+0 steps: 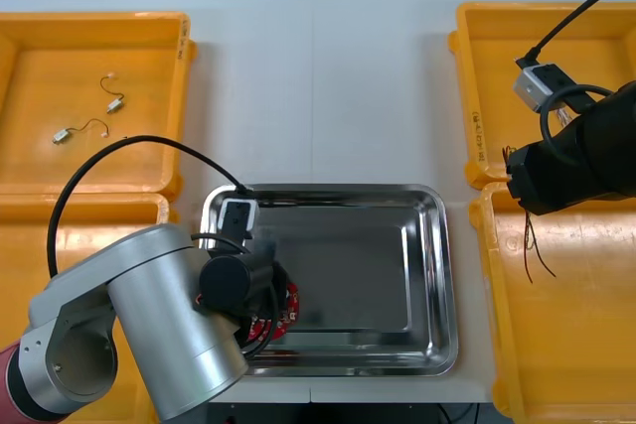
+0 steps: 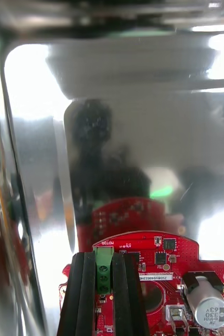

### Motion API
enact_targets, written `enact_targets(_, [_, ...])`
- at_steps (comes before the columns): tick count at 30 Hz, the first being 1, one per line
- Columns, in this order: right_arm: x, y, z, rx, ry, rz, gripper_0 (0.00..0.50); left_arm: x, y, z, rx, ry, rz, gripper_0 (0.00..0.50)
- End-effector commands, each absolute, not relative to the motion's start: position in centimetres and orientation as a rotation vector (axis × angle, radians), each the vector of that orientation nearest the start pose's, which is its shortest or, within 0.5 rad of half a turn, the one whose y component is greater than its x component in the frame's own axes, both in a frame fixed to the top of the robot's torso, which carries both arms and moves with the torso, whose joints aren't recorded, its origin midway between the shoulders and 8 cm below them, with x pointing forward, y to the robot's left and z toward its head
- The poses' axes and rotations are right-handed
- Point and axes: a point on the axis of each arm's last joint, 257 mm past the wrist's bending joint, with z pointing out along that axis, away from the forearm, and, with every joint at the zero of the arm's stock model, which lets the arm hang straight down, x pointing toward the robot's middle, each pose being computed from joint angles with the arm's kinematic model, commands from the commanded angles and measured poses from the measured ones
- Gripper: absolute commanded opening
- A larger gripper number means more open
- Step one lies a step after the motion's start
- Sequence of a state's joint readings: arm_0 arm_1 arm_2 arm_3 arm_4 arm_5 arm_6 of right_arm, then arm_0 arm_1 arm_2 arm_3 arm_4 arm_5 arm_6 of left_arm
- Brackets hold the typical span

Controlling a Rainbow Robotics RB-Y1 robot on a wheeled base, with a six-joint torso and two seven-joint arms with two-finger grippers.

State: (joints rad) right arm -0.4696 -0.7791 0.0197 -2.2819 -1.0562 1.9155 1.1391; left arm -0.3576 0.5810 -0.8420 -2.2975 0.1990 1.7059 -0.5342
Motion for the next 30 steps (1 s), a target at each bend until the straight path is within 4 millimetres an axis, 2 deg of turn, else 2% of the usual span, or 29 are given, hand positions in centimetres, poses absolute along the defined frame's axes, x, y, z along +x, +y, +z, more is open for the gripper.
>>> enact_targets(1, [38.4,-21.0,-11.5,-0.578,2.567,0.128,0.0,33.5,9.9,-29.3,0.063,2.599,-0.069,0.0])
enact_targets(9, [38.4,-21.0,-11.5,-0.567,2.569,0.129,0.0,33.9,10.3,-30.3,0.053,2.598,-0.047,0.0])
enact_targets(22, [38.5,-21.1,-11.4,-0.565,2.566,0.125,0.0,34.1,9.8,-30.3,0.051,2.588,-0.078,0.009])
enact_targets(23, [38.6,-21.1,-11.4,-0.566,2.565,0.123,0.0,34.1,9.7,-30.3,0.051,2.588,-0.08,0.063])
enact_targets(24, [38.7,-21.2,-11.4,-0.567,2.561,0.116,0.0,34.1,9.6,-30.3,0.052,2.587,-0.083,0.285])
enact_targets(25, [38.7,-21.2,-11.4,-0.565,2.56,0.115,0.0,34.1,9.6,-30.2,0.051,2.586,-0.085,0.419])
enact_targets(26, [38.7,-21.3,-11.4,-0.562,2.561,0.112,0.0,34.1,9.6,-30.3,0.052,2.587,-0.083,0.489])
enact_targets(30, [38.6,-21.1,-11.4,-0.567,2.561,0.118,0.0,34.1,9.5,-30.3,0.052,2.587,-0.087,0.5])
